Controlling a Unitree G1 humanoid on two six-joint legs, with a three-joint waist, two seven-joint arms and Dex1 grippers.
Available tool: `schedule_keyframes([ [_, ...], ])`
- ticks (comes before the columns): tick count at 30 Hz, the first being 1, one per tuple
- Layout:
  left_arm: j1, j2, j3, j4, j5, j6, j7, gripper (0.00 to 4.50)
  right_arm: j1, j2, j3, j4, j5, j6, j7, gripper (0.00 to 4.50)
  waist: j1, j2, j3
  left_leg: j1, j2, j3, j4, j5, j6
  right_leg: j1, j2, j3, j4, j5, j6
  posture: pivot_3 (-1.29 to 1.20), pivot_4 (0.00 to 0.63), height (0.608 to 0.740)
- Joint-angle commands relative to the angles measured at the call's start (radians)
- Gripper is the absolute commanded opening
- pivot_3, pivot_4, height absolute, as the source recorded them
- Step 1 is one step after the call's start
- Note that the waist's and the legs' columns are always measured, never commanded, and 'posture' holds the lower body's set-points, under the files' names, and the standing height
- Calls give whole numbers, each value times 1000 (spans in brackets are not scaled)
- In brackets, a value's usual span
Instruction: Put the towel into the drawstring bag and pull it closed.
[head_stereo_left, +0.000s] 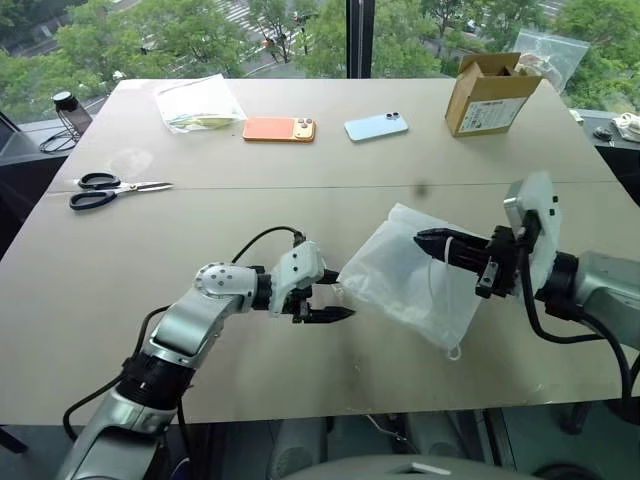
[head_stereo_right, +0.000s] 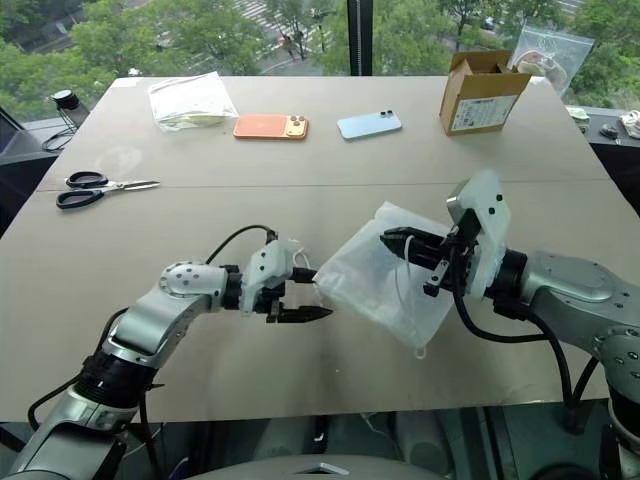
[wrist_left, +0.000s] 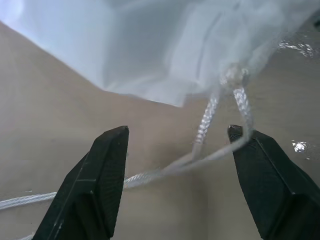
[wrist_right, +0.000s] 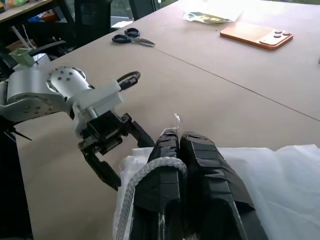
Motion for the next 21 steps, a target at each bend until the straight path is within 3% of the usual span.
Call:
schedule_keyframes([
  [1,-15,-44,-16,41,21,-42,1,2719,-15,-19,-38,-11,45,-40,-39,0,2,0,0,0,0,0,0,0,0,0,0,0,0,0,0,0,150,740],
  [3,-18,-62,-3,50,17,-48,11,1985,-14,-23,-37,-13,54,-52,-64,0,3,0,0,0,0,0,0,0,0,0,0,0,0,0,0,0,150,740],
  [7,-34,-103,76,59,-9,-43,78,56,-18,-16,-44,-11,55,-84,-125,0,2,0,0,0,0,0,0,0,0,0,0,0,0,0,0,0,150,740],
  [14,-159,-152,301,142,54,-191,369,56,-108,14,-93,91,-106,-204,-222,0,2,0,0,0,0,0,1,0,0,0,0,0,1,0,0,0,150,740],
  [21,-496,-130,424,341,172,-250,670,56,-285,25,-126,321,-361,-352,-242,0,6,-1,0,-1,-1,0,2,0,0,0,-1,0,0,0,1,0,150,740],
])
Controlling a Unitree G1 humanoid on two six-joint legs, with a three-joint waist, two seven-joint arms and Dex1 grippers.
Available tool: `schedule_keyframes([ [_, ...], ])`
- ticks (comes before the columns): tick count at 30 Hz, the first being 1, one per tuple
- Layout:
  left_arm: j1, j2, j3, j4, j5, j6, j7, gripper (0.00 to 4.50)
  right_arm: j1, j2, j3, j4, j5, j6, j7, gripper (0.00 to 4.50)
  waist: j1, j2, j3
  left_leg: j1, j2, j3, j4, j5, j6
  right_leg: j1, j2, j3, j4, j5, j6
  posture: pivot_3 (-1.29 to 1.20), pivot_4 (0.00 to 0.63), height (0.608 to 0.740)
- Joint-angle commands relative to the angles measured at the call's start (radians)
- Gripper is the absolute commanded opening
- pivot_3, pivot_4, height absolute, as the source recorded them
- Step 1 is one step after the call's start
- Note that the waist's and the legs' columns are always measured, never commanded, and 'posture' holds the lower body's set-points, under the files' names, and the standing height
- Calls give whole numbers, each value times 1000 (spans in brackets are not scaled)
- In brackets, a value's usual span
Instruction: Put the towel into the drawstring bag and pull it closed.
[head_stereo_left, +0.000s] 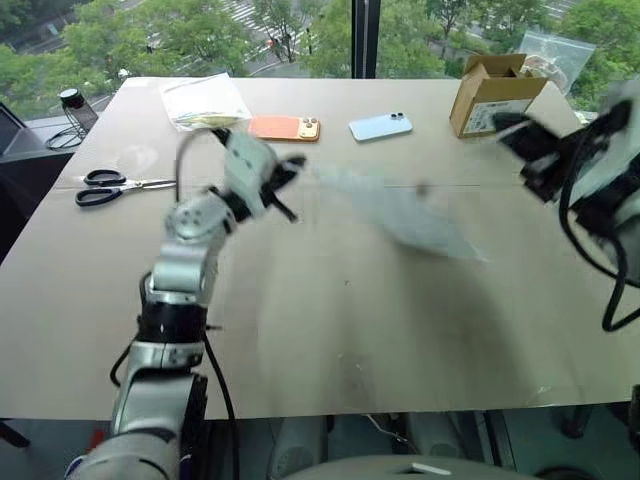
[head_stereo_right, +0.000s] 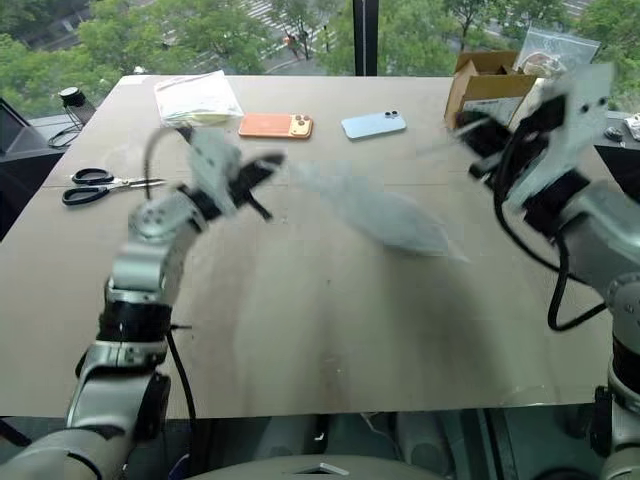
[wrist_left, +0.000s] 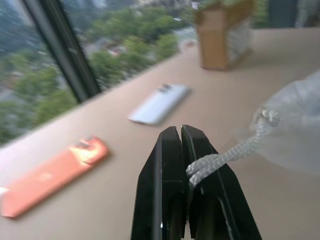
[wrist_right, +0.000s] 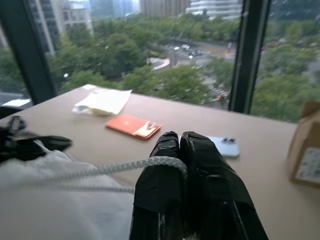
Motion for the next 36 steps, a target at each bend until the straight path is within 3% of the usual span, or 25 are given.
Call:
schedule_keyframes([
  [1,-151,27,53,97,64,3,150,56,-96,6,-57,123,-145,-97,-28,0,-1,0,0,-1,-1,0,0,0,0,0,0,0,0,0,0,0,150,740],
  [10,-159,40,194,156,38,179,402,56,-109,48,-122,308,-403,-125,-192,0,-5,0,0,-2,-1,2,-3,0,0,-3,-1,2,0,1,1,0,150,740],
  [19,-194,72,224,212,-12,235,460,56,-162,32,-129,396,-541,-187,-215,0,-4,0,0,-2,-1,2,-2,0,0,-3,-2,1,0,1,1,0,150,740],
  [22,-198,52,197,152,-75,202,356,56,-184,42,-126,387,-512,-220,-139,0,-4,0,0,-2,-1,2,-2,0,0,-3,-2,2,0,1,1,0,150,740],
  [25,-112,15,119,-46,-190,261,179,56,-158,56,-67,270,-355,-153,56,0,-6,0,0,-2,-1,2,-3,0,0,-3,-2,2,-1,1,1,0,150,740],
  [28,87,-5,-9,-255,-265,397,64,56,1,38,83,52,-215,-32,258,0,-8,1,-1,-1,0,3,-4,0,0,-3,-1,3,-1,0,1,0,150,740],
  [31,223,-6,-96,-331,-244,427,23,56,121,41,165,-49,-145,54,316,0,-9,2,-1,0,1,2,-4,0,0,-1,0,2,-1,0,1,0,150,740],
  [36,348,-31,-166,-345,-210,388,-11,56,268,43,365,-42,-336,10,356,0,-2,1,-1,1,0,1,2,0,0,0,0,1,1,1,1,0,150,740],
])
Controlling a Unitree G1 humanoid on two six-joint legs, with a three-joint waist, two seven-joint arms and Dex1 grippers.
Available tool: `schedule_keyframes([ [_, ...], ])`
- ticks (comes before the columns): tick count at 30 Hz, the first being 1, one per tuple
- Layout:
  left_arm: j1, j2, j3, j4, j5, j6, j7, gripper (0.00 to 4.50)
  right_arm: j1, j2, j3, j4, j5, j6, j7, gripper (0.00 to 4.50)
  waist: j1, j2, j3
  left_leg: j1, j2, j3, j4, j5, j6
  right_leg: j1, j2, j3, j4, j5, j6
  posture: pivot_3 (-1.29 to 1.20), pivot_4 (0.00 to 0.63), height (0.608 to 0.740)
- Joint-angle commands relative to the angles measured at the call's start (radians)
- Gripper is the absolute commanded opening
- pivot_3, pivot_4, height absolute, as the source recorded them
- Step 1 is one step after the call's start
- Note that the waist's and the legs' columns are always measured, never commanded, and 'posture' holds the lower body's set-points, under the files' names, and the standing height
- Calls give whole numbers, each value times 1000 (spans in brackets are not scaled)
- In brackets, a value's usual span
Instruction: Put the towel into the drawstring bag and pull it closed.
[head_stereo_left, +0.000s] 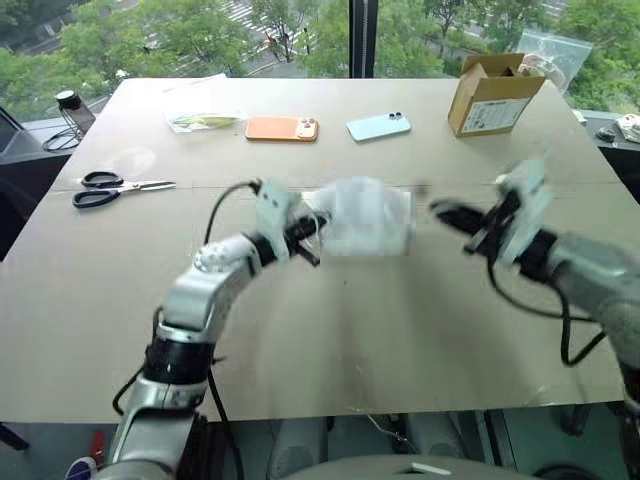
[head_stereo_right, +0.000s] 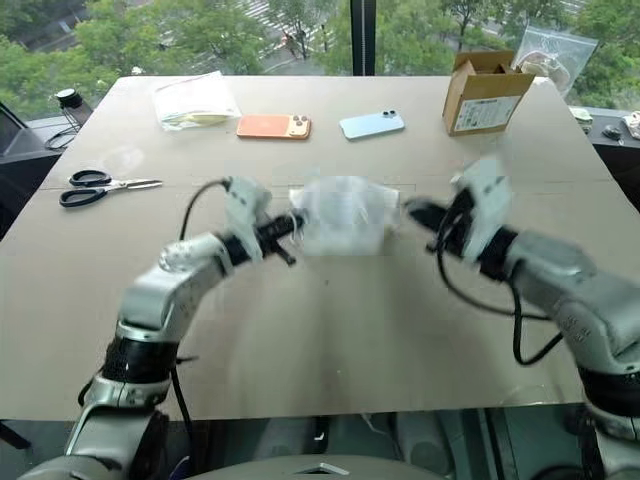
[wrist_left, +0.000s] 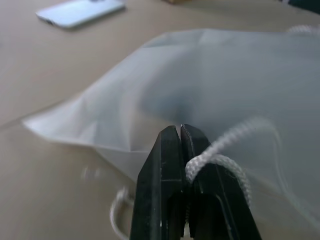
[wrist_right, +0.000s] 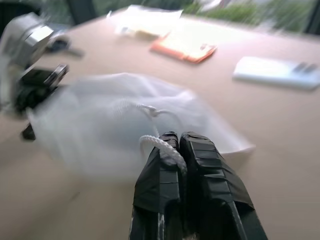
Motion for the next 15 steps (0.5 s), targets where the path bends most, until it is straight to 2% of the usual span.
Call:
schedule_keyframes([
  [1,14,-14,0,-46,1,-21,-16,56,24,14,60,10,-124,-61,9,0,0,0,0,0,0,0,1,0,0,0,0,0,1,0,0,0,150,740],
  [3,36,7,-8,-26,15,-34,-53,56,22,37,66,74,-187,-79,-16,0,-2,0,0,0,0,0,5,0,0,0,1,0,2,0,0,0,150,740],
  [6,87,47,45,-56,-59,-12,-143,885,67,6,58,99,-268,-142,32,979,-3,0,0,0,1,1,6,0,0,1,1,1,3,0,0,0,150,740],
  [8,150,106,93,-97,-94,0,-197,1636,141,-28,14,69,-259,-156,88,1747,-2,0,0,-1,1,0,6,0,0,0,1,1,3,0,0,0,150,740],
  [13,371,260,232,-192,-183,29,-331,4067,375,-117,-142,-42,-190,-169,239,4221,-2,0,0,-1,1,1,0,-1,1,-1,0,1,-1,0,0,0,150,740],
  [14,409,278,254,-209,-199,31,-352,4470,419,-133,-172,-61,-178,-163,266,4500,-2,0,0,-1,1,1,0,-1,1,0,0,1,-1,0,0,0,150,740],
  [15,468,304,283,-229,-215,28,-389,4470,490,-165,-206,-86,-177,-163,309,4500,-1,0,0,0,2,1,0,-1,1,0,0,1,-2,0,0,0,150,740],
])
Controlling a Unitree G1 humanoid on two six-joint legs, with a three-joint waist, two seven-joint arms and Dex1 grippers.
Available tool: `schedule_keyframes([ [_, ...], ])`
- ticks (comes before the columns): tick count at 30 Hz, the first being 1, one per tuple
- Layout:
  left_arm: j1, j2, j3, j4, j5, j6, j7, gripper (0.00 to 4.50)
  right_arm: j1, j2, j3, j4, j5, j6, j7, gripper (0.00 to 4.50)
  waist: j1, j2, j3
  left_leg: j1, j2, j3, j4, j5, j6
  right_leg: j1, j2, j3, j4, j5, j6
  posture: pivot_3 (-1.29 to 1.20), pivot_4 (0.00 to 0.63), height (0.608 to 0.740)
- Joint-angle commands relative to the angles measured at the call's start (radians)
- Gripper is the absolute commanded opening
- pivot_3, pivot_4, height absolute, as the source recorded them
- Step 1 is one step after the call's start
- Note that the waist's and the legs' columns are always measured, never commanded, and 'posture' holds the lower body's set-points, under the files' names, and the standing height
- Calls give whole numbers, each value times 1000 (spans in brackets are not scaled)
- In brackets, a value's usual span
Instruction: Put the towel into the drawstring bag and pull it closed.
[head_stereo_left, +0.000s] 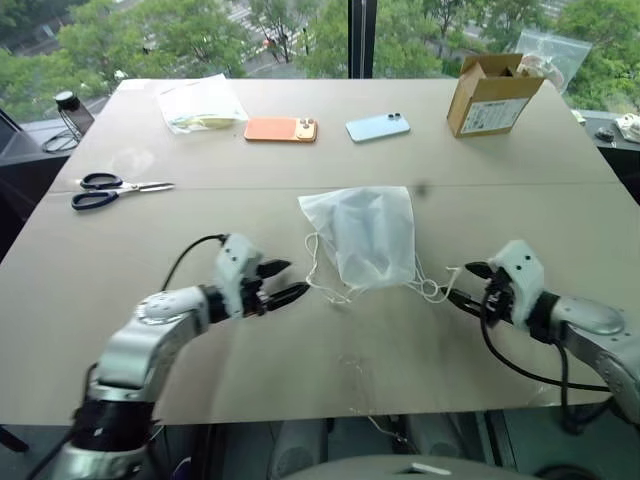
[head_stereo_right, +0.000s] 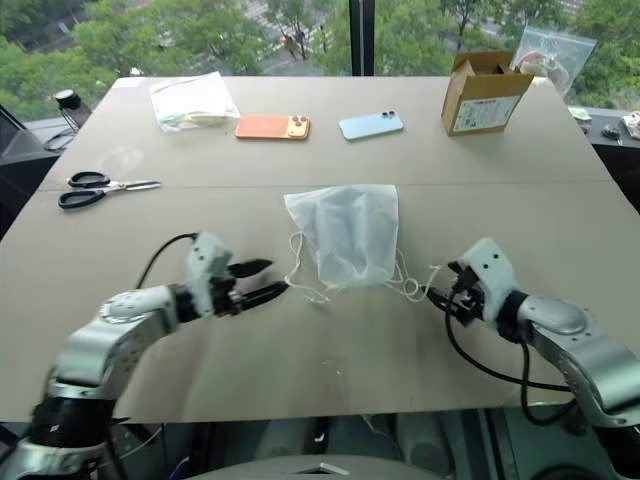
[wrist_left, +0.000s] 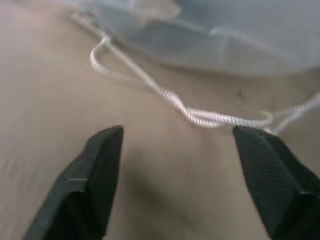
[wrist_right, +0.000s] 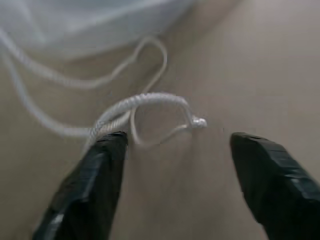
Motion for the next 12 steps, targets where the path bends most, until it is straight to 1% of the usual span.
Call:
schedule_keyframes([
  [1,130,59,99,-97,-68,-6,-104,4470,158,-72,-137,-115,40,-14,132,4500,1,0,0,0,0,0,0,0,0,0,0,0,0,0,0,0,150,740],
  [4,220,86,161,-133,-89,-10,-132,4470,280,-74,-239,-162,79,-33,202,4500,4,-1,0,2,0,0,0,0,0,2,0,-1,-1,-1,0,0,150,740],
  [5,232,82,181,-139,-93,-16,-127,4470,295,-60,-267,-167,76,-52,202,4500,4,-1,-1,1,0,-1,0,0,0,2,0,-1,-1,-3,-2,0,150,740],
  [7,243,66,222,-147,-104,-22,-105,4470,313,-14,-314,-165,50,-119,192,4500,4,-1,-1,5,1,0,1,0,0,4,0,-1,0,-5,0,0,150,740],
  [9,246,41,248,-151,-103,-33,-73,4470,309,44,-339,-141,-2,-191,153,4500,4,-1,-1,9,1,0,1,0,0,8,1,-1,0,-5,0,0,150,740],
  [11,248,7,267,-156,-96,-49,-31,4470,313,82,-339,-122,-54,-245,139,4500,3,-1,-1,16,3,1,1,0,0,14,0,0,0,-6,0,0,150,740],
  [12,248,-10,270,-160,-91,-60,-13,4470,312,94,-334,-109,-76,-265,134,4500,3,-1,-1,16,4,1,1,0,0,14,0,0,-1,-6,0,0,150,740],
])
